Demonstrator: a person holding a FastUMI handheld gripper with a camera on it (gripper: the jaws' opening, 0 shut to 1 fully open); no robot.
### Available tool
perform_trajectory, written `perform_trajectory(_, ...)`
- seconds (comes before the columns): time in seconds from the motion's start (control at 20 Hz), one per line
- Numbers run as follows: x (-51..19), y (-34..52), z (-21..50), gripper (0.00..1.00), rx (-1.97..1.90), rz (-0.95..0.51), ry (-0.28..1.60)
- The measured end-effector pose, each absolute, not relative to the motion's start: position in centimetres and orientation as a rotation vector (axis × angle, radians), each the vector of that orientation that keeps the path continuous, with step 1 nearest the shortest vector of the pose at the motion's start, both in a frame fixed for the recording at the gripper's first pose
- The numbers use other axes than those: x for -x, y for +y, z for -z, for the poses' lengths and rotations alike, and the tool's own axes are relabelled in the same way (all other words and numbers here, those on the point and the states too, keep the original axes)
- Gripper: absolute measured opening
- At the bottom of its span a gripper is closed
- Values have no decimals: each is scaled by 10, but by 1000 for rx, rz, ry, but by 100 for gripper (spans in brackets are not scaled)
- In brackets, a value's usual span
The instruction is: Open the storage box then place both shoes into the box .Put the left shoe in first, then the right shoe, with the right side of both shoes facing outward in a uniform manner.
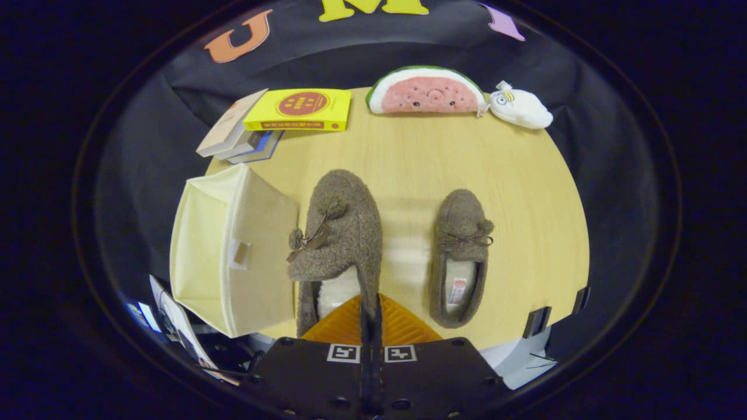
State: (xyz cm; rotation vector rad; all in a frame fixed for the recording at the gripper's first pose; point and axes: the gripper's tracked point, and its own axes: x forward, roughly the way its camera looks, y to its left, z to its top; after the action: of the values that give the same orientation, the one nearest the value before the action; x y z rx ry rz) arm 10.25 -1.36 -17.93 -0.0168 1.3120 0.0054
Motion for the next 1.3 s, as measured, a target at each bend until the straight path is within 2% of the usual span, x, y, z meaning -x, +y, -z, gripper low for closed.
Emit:
perform_trajectory(0.25, -100, 32, 119, 0, 35, -53, 1230)
perform_trajectory(0.65, -66, 114, 93, 1, 100, -163, 1233)
perform_trajectory(1.05, -58, 182, 127, 0, 126, -207, 1256)
perform_trajectory(1.3, -90, 200, 165, 0, 33, -134, 1272)
